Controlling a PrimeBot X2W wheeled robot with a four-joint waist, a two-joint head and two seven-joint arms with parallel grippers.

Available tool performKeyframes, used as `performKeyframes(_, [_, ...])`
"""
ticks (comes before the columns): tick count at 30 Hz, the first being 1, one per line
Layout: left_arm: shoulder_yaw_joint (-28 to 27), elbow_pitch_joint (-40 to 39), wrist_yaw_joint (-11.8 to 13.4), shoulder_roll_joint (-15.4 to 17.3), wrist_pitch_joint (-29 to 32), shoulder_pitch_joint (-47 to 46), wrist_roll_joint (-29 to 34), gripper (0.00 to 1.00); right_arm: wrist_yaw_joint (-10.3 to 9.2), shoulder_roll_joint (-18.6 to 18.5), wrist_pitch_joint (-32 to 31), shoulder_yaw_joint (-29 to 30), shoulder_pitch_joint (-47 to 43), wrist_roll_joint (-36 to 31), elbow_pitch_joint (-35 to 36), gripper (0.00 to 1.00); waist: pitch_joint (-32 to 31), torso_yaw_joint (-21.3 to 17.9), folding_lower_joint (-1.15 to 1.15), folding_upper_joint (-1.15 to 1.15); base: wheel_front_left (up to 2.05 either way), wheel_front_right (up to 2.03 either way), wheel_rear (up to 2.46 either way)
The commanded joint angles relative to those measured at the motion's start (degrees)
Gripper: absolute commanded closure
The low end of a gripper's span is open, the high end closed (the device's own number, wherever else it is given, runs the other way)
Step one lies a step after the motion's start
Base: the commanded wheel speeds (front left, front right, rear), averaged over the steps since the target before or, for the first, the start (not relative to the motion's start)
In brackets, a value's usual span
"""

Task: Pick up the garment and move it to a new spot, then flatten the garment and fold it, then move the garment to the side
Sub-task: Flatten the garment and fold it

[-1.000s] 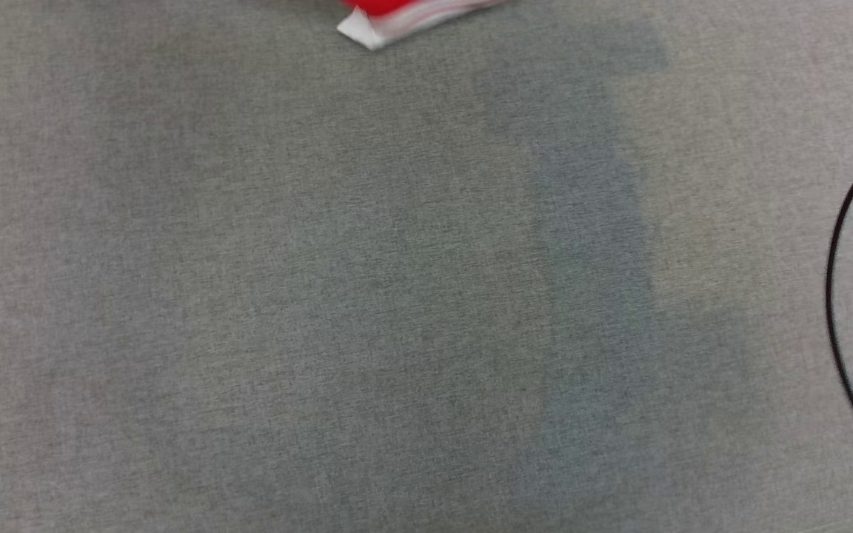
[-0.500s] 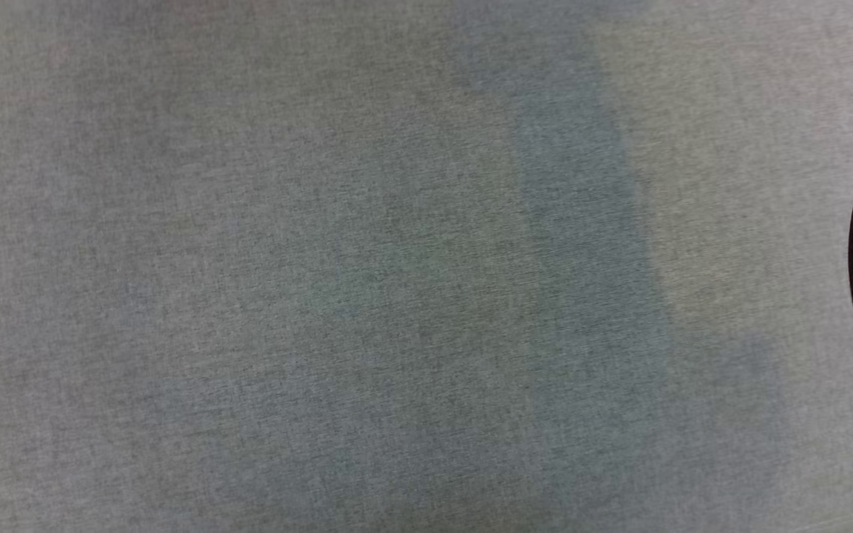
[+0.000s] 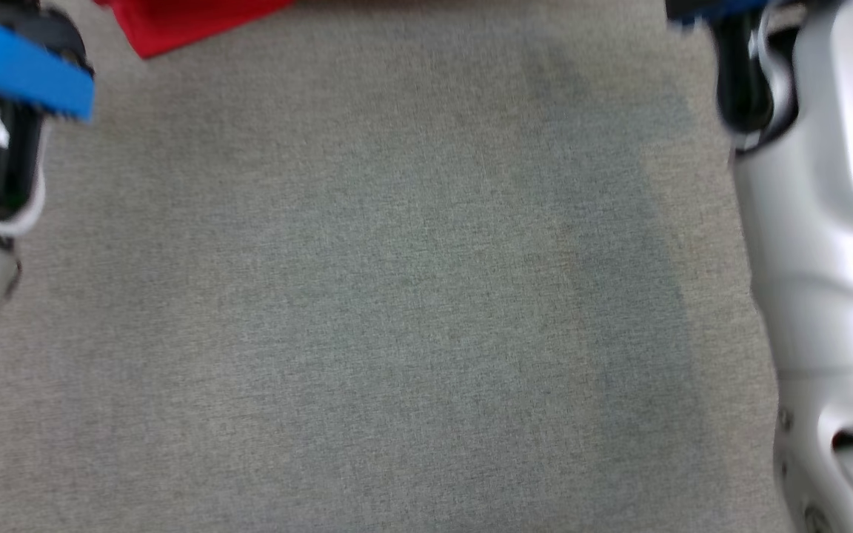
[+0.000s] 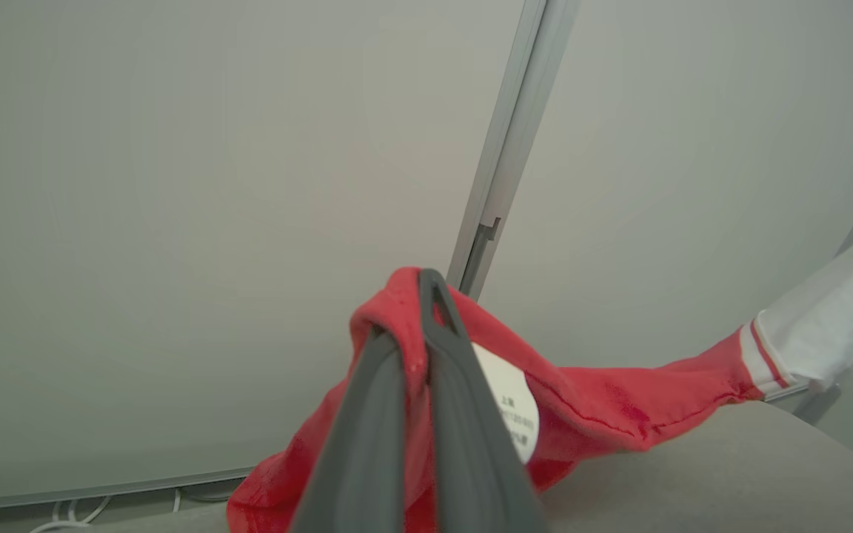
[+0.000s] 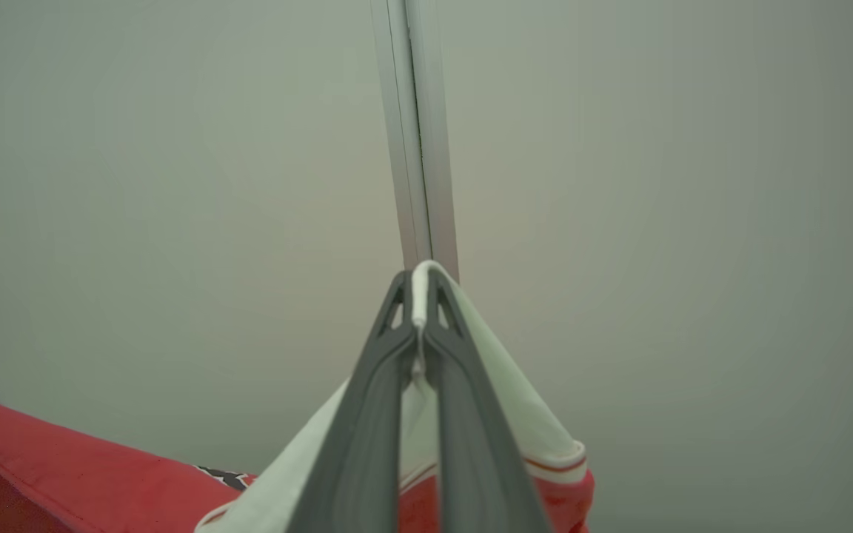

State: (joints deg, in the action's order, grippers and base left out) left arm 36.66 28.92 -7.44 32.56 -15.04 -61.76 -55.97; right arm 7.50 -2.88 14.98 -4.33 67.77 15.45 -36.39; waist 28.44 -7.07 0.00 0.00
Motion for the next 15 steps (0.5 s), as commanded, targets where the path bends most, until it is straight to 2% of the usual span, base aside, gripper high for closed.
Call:
performKeyframes(1, [-1.43,-1.21,-0.08,0.08,-0.19,3.03,0.76,1.0,-0.01,-0.35,0.29,0.19,-3.79,0.94,1.87,1.0,-1.3,-0.24,0.0,0.0,0.0,0.0,0.0])
performKeyframes(6, [-6.74,-5.28,-0.08,-2.43,-0.17,17.12,4.52,1.0,0.0,-0.98,0.28,-0.75,-19.25,3.32,8.62,1.0,-5.43,0.15,0.0,0.0,0.0,0.0,0.0])
performKeyframes(15, [-14.04,-11.07,-0.08,-7.94,-0.18,39.28,11.7,1.0,-0.01,-0.89,-1.02,1.0,-42.61,7.94,17.38,1.0,-11.88,0.51,0.0,0.0,0.0,0.0,0.0])
